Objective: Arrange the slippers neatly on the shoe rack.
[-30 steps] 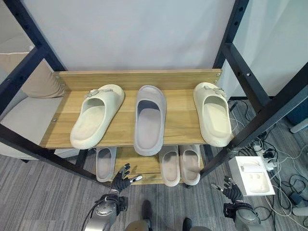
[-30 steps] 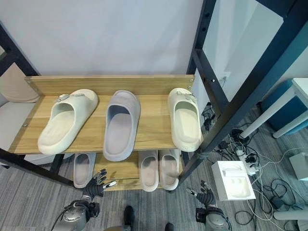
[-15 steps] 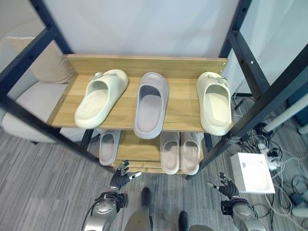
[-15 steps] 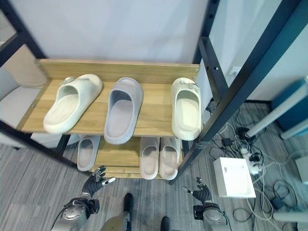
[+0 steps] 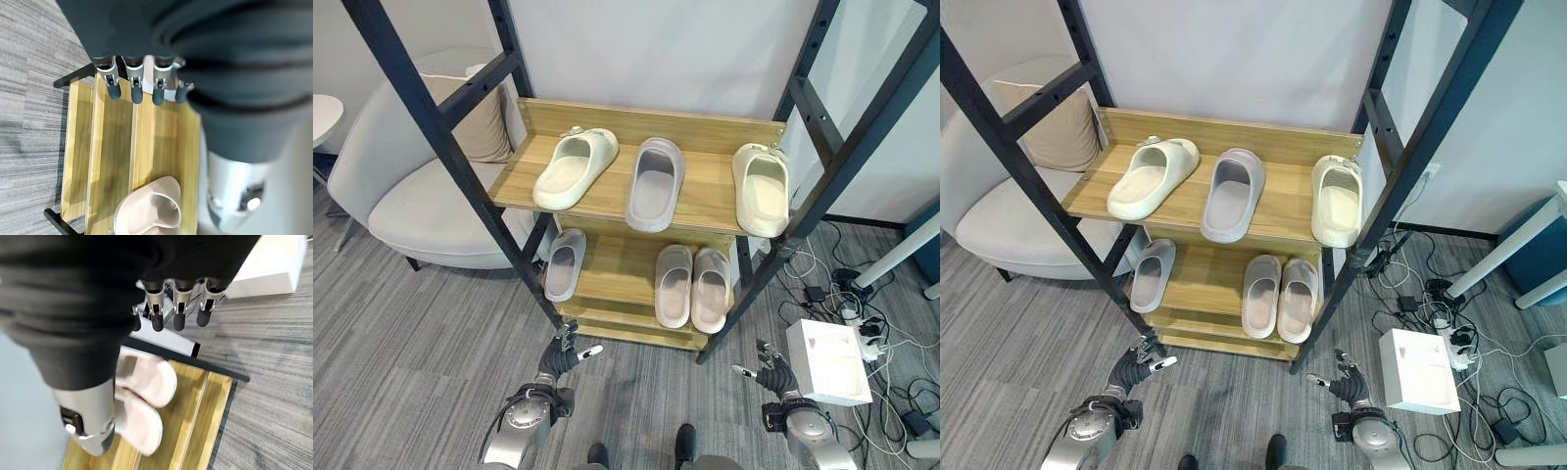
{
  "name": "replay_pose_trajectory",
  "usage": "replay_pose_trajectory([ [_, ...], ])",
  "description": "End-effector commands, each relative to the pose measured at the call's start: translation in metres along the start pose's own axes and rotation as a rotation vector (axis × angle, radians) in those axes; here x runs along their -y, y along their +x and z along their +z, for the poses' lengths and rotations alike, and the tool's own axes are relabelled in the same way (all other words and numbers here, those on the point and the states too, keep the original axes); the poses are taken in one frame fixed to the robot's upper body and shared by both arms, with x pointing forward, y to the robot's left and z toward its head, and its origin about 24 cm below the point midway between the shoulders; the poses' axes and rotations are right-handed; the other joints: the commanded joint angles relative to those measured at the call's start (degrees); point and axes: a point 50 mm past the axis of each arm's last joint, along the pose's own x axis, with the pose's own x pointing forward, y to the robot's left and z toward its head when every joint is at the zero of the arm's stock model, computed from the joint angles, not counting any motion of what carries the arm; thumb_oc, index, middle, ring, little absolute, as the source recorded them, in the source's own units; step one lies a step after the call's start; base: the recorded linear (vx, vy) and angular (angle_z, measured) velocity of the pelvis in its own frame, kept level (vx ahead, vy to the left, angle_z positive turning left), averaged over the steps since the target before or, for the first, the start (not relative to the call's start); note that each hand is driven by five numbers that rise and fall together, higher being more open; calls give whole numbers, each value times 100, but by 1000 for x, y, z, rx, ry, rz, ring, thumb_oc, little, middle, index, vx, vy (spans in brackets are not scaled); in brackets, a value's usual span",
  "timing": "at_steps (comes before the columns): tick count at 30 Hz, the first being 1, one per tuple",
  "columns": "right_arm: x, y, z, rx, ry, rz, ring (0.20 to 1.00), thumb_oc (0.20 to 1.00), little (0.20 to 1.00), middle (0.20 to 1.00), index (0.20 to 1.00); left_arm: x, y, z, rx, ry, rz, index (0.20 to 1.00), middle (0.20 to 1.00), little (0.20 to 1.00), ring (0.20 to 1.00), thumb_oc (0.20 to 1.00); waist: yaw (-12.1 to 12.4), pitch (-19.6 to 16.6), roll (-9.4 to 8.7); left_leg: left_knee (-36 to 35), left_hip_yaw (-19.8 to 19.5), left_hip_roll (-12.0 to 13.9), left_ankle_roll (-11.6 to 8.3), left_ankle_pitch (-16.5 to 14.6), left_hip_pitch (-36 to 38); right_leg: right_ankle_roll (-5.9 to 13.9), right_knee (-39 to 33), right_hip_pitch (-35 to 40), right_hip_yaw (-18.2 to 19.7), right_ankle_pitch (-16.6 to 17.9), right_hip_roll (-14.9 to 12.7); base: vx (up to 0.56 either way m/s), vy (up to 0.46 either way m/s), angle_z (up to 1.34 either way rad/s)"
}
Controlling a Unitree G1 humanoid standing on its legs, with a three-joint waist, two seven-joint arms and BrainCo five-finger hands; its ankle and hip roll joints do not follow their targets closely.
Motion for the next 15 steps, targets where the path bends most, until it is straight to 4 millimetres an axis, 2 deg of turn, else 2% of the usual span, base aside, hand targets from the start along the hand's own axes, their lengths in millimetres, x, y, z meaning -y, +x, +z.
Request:
replay_pose_trajectory([
  [1, 4, 4, 53, 256, -223, 31, 1000, 1000, 1000, 1000, 1000, 4, 5, 19, 102, 42, -30, 1000, 1000, 1000, 1000, 1000, 58, -44, -53, 8, -219, 210, -137, -41, -246, 398, 8, 549, 121, -844, -229, 22, 54, -1],
  [4, 0, -12, 94, 473, -385, 58, 1000, 1000, 1000, 1000, 1000, 6, 4, 19, 110, 69, -35, 1000, 1000, 1000, 1000, 1000, 42, -46, -59, 8, -200, 189, -113, -68, -248, 433, 8, 533, 145, -838, -253, 12, 45, -4],
  [6, -3, -30, 121, 625, -436, 66, 1000, 1000, 1000, 1000, 1000, 8, 5, 18, 105, 80, -36, 1000, 1000, 1000, 1000, 1000, -2, -48, -49, 8, -178, 181, -101, -87, -240, 457, 8, 509, 172, -823, -271, 10, 57, -1],
  [8, -4, -54, 145, 778, -457, 69, 1000, 1000, 1000, 1000, 1000, 9, 5, 16, 105, 92, -30, 1000, 1000, 1000, 1000, 1000, -60, -45, -33, 8, -152, 164, -90, -115, -231, 482, 8, 486, 196, -802, -288, 8, 76, -4],
  [9, -7, -73, 164, 906, -444, 88, 1000, 1000, 1000, 1000, 1000, 12, 6, 17, 111, 103, -34, 1000, 1000, 1000, 1000, 1000, -104, -55, -30, 8, -134, 156, -73, -131, -233, 503, 8, 458, 239, -784, -300, -1, 83, -8],
  [11, -7, -91, 184, 1038, -435, 81, 1000, 1000, 1000, 1000, 1000, 14, 6, 19, 125, 119, -43, 1000, 1000, 1000, 1000, 1000, -162, -84, -33, 8, -103, 147, -55, -148, -238, 522, 8, 430, 283, -757, -307, -1, 65, -20],
  [14, -4, -104, 204, 1159, -444, 49, 1000, 1000, 1000, 1000, 1000, 18, 6, 21, 142, 127, -63, 1000, 1000, 1000, 1000, 1000, -189, -140, -29, 8, -65, 136, -38, -167, -233, 538, 8, 398, 318, -739, -310, 9, 52, -18],
  [15, -1, -104, 216, 1215, -458, 6, 1000, 1000, 1000, 1000, 1000, 21, 6, 22, 146, 126, -78, 1000, 1000, 1000, 1000, 1000, -184, -185, -41, 8, -55, 129, -30, -182, -222, 545, 8, 395, 325, -732, -319, 32, 64, -20],
])
